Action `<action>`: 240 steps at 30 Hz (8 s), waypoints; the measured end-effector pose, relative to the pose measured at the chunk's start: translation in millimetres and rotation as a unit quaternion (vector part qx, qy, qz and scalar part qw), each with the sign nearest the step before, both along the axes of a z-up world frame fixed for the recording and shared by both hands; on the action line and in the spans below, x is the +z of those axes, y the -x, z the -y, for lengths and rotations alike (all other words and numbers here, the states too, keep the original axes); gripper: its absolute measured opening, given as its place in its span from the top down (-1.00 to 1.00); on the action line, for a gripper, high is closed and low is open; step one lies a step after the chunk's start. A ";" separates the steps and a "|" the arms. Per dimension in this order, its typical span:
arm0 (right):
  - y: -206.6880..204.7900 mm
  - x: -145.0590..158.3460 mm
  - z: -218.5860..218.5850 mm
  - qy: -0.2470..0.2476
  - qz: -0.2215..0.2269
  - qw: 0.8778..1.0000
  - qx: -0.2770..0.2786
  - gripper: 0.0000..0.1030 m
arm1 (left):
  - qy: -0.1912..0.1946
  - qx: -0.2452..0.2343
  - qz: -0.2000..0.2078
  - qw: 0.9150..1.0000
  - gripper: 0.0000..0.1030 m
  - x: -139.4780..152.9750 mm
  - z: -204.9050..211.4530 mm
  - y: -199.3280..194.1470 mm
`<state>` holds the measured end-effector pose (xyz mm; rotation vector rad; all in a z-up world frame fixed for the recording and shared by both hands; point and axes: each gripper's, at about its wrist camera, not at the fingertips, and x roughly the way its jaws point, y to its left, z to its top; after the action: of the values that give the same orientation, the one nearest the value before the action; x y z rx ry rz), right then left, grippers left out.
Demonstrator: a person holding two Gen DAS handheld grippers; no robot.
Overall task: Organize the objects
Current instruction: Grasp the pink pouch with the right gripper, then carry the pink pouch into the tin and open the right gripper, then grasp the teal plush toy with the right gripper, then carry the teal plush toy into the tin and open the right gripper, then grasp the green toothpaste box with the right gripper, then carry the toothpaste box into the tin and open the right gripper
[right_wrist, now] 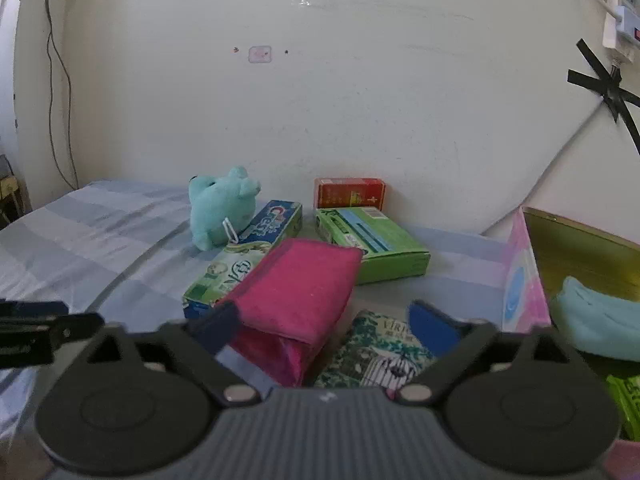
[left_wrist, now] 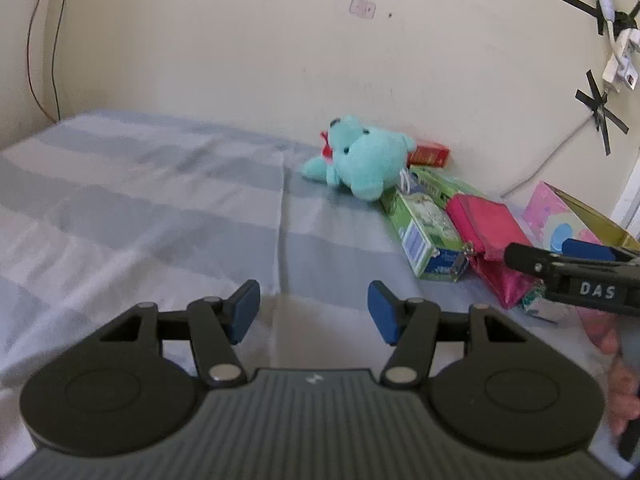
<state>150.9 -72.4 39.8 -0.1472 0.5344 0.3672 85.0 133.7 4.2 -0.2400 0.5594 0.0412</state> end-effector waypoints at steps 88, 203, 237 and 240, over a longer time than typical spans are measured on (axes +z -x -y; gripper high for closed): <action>40.3 13.3 203.5 -0.127 0.009 0.990 -0.054 0.37 | 0.026 -0.262 -0.014 0.965 -0.10 54.0 276.7 -88.3; 36.6 -0.2 282.5 -0.030 0.058 0.976 -0.208 -0.82 | 0.029 -0.230 0.061 0.971 -0.59 81.7 312.7 -90.9; -88.9 -51.7 -79.2 -0.053 -0.117 0.991 0.028 0.11 | 0.079 0.108 0.041 0.990 -0.53 -6.4 -44.3 5.4; -59.4 -49.2 -59.1 -0.030 -0.111 0.991 0.067 0.22 | 0.079 0.105 0.042 0.990 -0.53 -9.8 -42.1 9.9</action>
<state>210.3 -13.3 -9.3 -0.0850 0.7334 0.5348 75.1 175.8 -5.6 -0.4533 0.4521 0.1908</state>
